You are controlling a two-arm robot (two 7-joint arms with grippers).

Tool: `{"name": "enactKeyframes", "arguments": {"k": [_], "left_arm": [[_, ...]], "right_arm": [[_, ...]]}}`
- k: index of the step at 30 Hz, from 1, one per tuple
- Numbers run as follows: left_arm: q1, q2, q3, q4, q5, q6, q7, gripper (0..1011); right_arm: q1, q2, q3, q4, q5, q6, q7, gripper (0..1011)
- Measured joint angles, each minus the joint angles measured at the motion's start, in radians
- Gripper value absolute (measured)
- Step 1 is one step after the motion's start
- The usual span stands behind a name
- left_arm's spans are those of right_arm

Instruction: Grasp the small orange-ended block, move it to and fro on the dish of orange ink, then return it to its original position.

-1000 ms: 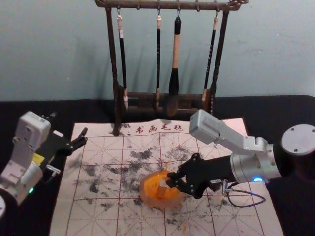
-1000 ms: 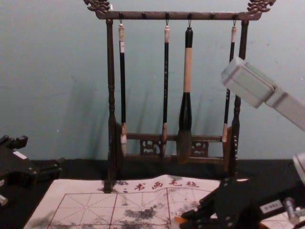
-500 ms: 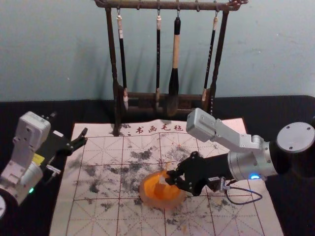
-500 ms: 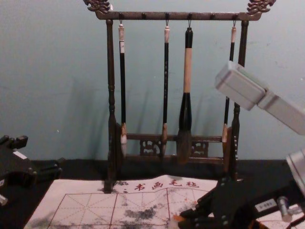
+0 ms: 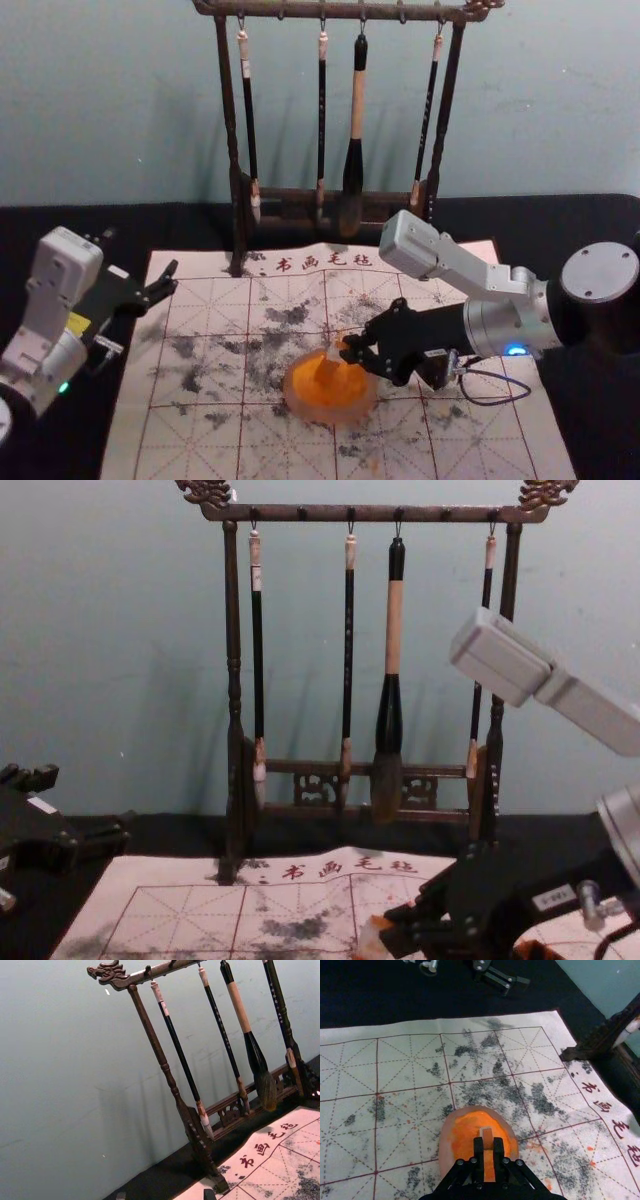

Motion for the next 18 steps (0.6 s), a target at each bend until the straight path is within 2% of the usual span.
{"name": "enactKeyframes", "arguments": {"k": [9, 18], "left_arm": [[0.0, 0.0, 0.0, 0.0, 0.0, 0.0, 0.0, 1002], [0.0, 0.0, 0.0, 0.0, 0.0, 0.0, 0.0, 1001]], "right_arm": [[-0.005, 0.009, 0.009, -0.006, -0.004, 0.013, -0.009, 80], [-0.039, 0.054, 0.034, -0.064, 0.003, 0.031, -0.02, 80]]}}
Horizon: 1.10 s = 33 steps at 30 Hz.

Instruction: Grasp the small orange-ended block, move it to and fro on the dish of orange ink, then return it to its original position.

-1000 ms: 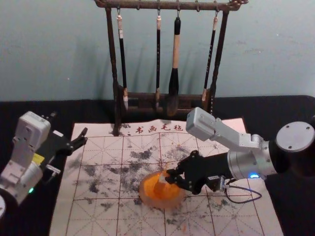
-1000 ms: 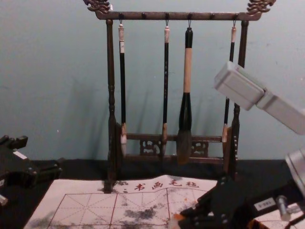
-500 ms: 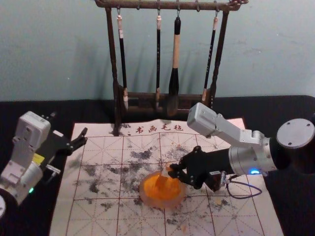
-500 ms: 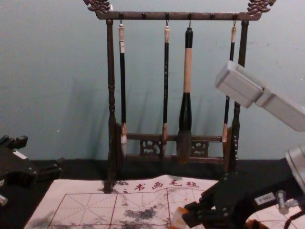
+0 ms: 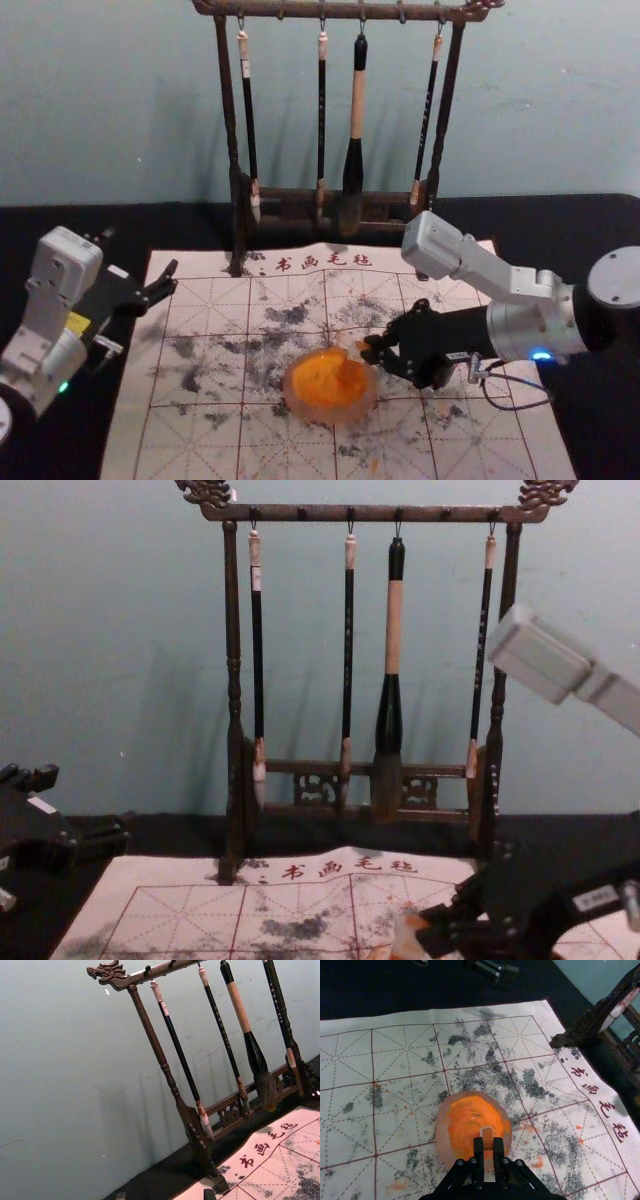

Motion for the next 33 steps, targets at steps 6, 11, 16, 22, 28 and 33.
{"name": "enactKeyframes", "arguments": {"k": [6, 11, 16, 22, 28, 33], "left_arm": [[0.0, 0.0, 0.0, 0.0, 0.0, 0.0, 0.0, 1002], [0.0, 0.0, 0.0, 0.0, 0.0, 0.0, 0.0, 1001], [0.0, 0.0, 0.0, 0.0, 0.0, 0.0, 0.0, 1001], [0.0, 0.0, 0.0, 0.0, 0.0, 0.0, 0.0, 1001], [0.0, 0.0, 0.0, 0.0, 0.0, 0.0, 0.0, 1002], [0.0, 0.0, 0.0, 0.0, 0.0, 0.0, 0.0, 1001]], "right_arm": [[-0.022, 0.028, 0.01, -0.039, 0.01, 0.007, 0.0, 80], [-0.034, 0.039, 0.01, -0.06, 0.016, 0.009, 0.004, 80], [-0.039, 0.041, 0.008, -0.065, 0.019, 0.009, 0.008, 80], [-0.035, 0.03, -0.001, -0.064, 0.018, 0.007, 0.012, 80], [-0.024, 0.011, -0.007, -0.048, 0.017, 0.003, 0.013, 80], [-0.015, -0.004, -0.011, -0.03, 0.016, 0.002, 0.013, 80]]}}
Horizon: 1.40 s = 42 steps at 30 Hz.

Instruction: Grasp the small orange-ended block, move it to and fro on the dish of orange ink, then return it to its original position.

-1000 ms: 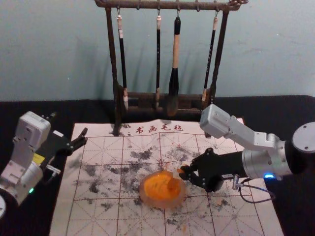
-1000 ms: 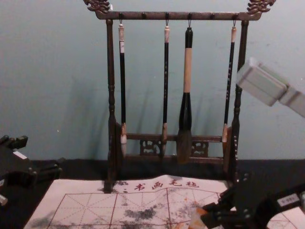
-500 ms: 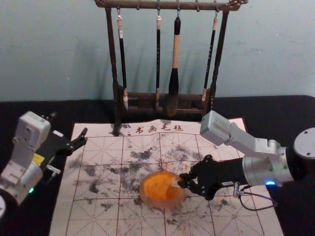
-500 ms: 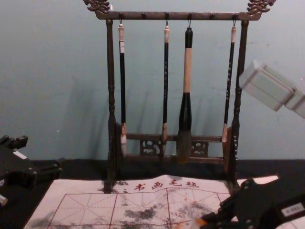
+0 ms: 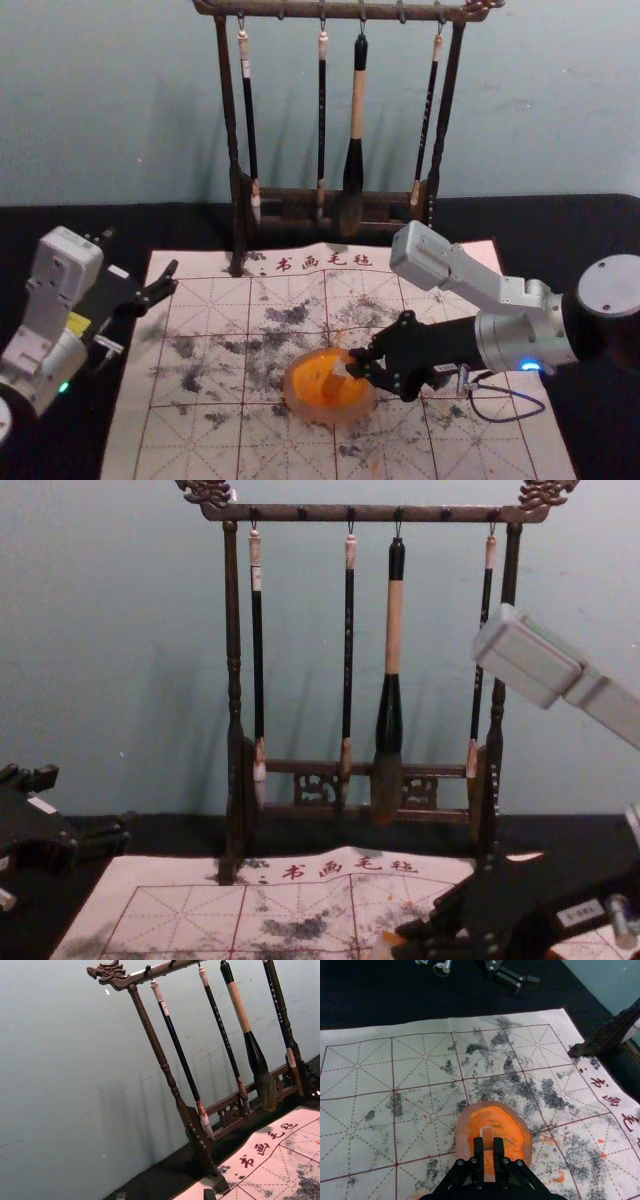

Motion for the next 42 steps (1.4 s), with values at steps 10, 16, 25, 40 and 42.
{"name": "enactKeyframes", "arguments": {"k": [10, 16, 25, 40, 42], "left_arm": [[0.0, 0.0, 0.0, 0.0, 0.0, 0.0, 0.0, 1001], [0.0, 0.0, 0.0, 0.0, 0.0, 0.0, 0.0, 1001], [0.0, 0.0, 0.0, 0.0, 0.0, 0.0, 0.0, 1001], [0.0, 0.0, 0.0, 0.0, 0.0, 0.0, 0.0, 1001], [0.0, 0.0, 0.0, 0.0, 0.0, 0.0, 0.0, 1001]], "right_arm": [[0.02, -0.024, -0.002, 0.035, -0.009, 0.012, -0.019, 80], [0.025, -0.031, 0.002, 0.049, -0.014, 0.021, -0.03, 80], [0.02, -0.018, 0.012, 0.039, -0.018, 0.036, -0.034, 80], [-0.011, 0.028, 0.027, -0.024, -0.011, 0.052, -0.032, 80], [-0.014, 0.03, 0.027, -0.028, -0.009, 0.052, -0.031, 80]]}}
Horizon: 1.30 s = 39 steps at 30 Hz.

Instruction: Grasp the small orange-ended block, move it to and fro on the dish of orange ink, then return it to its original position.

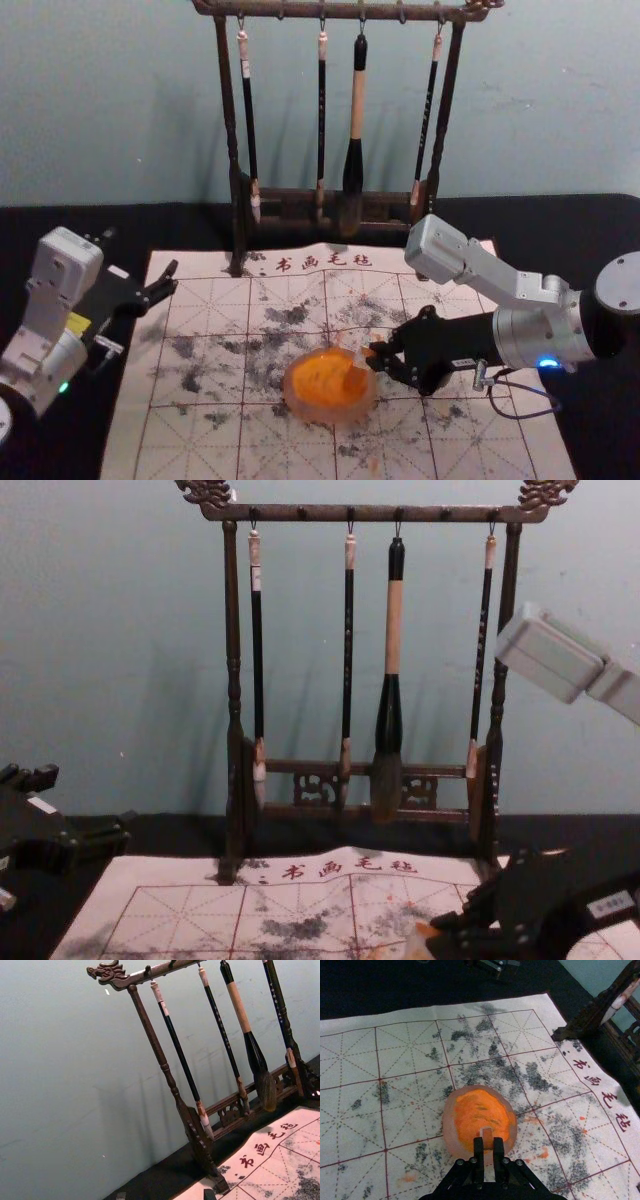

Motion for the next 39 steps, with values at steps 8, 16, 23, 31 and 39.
{"name": "enactKeyframes", "arguments": {"k": [8, 16, 23, 31, 39], "left_arm": [[0.0, 0.0, 0.0, 0.0, 0.0, 0.0, 0.0, 1001], [0.0, 0.0, 0.0, 0.0, 0.0, 0.0, 0.0, 1001], [0.0, 0.0, 0.0, 0.0, 0.0, 0.0, 0.0, 1001], [0.0, 0.0, 0.0, 0.0, 0.0, 0.0, 0.0, 1001], [0.0, 0.0, 0.0, 0.0, 0.0, 0.0, 0.0, 1001]], "right_arm": [[-0.004, -0.002, -0.006, -0.011, 0.004, -0.002, 0.01, 80], [0.008, -0.016, -0.027, -0.008, 0.002, -0.014, 0.027, 80], [0.022, -0.031, -0.037, 0.009, -0.001, -0.022, 0.033, 80], [0.044, -0.053, -0.043, 0.038, -0.003, -0.026, 0.032, 80], [0.055, -0.065, -0.041, 0.063, -0.004, -0.023, 0.02, 80]]}}
